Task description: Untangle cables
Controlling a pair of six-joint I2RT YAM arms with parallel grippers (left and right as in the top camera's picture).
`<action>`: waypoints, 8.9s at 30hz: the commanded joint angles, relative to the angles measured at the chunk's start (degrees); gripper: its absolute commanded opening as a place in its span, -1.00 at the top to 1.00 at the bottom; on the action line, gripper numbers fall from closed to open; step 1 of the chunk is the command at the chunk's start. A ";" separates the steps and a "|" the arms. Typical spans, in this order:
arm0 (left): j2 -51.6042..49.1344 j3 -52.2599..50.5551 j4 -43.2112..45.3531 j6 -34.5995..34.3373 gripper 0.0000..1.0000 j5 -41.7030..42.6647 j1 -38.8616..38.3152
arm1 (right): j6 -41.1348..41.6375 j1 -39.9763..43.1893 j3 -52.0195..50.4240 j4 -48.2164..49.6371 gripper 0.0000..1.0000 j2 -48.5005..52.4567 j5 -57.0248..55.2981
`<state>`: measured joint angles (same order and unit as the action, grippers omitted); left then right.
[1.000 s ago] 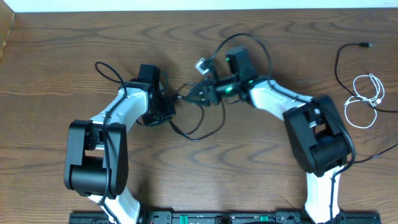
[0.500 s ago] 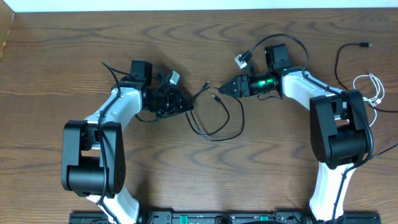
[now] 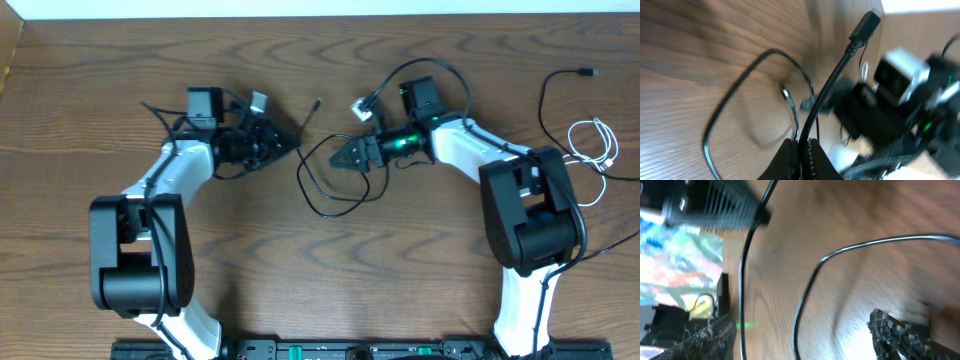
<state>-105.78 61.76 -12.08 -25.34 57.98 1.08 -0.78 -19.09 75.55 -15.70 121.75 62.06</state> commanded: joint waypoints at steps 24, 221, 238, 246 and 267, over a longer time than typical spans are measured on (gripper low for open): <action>-0.85 0.66 -10.14 1.31 0.85 -34.05 3.87 | 3.23 -5.75 0.04 0.11 -0.49 -1.01 -17.44; 2.82 0.44 -10.99 6.21 -0.81 -47.54 -3.91 | 34.64 43.45 48.24 -81.64 -0.98 6.16 -75.67; 2.82 0.39 -10.80 4.04 -0.80 -47.54 -3.96 | 41.99 63.21 42.53 -81.09 -0.99 5.11 -84.41; 2.82 0.42 -10.82 4.02 -0.81 -47.52 -3.96 | 30.95 68.28 32.37 -69.57 -0.99 5.11 -69.61; 2.82 0.39 -10.80 4.04 -0.81 -47.52 -3.96 | 8.00 54.12 29.40 -54.66 0.97 -23.30 -59.98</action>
<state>-104.03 61.76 -22.70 -20.99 11.57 -3.01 14.87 40.25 103.61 -72.38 108.92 1.23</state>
